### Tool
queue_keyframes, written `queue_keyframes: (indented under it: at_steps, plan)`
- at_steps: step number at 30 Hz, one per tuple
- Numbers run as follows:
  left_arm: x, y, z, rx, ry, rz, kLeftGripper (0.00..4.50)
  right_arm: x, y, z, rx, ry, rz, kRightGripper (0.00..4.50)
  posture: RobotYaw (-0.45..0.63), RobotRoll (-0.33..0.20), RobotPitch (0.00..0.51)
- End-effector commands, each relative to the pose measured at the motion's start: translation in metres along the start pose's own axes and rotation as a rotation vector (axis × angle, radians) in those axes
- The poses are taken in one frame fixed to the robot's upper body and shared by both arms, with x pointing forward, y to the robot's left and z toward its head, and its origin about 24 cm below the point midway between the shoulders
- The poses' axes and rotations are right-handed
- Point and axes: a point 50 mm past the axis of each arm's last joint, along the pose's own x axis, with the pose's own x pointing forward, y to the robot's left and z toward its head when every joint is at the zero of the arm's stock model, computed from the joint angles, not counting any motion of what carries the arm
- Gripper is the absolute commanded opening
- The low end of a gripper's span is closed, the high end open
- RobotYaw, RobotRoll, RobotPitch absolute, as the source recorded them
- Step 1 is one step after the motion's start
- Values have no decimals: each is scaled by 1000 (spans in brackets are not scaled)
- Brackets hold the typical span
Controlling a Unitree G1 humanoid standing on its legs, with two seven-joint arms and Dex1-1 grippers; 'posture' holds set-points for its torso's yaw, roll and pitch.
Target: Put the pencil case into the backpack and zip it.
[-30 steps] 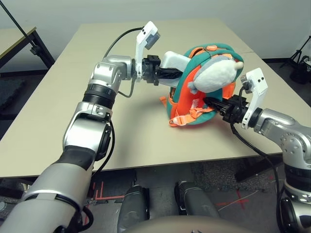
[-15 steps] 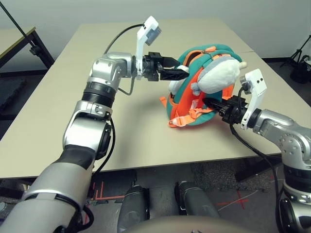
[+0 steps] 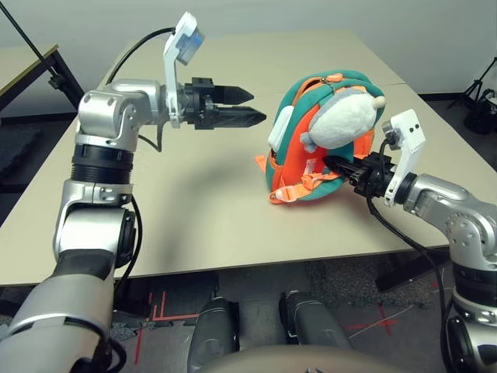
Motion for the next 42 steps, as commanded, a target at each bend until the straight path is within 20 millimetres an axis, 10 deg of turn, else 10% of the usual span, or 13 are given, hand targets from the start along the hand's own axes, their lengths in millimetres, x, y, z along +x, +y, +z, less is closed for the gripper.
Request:
queue_keyframes:
  at_steps: [1, 8, 42]
  plan:
    - [-1, -2, -2, -8, -6, 8, 2823, 7, 8, -2, 1, 15, 77, 267, -166, 0, 14]
    - [8, 9, -23, -26, 29, 78, 23, 7, 8, -1, -6, 15, 80, 267, -176, 0, 10]
    - [95, 35, -47, -128, -83, 97, 0, 6, 11, -3, 3, -2, 68, 267, -221, 0, 12]
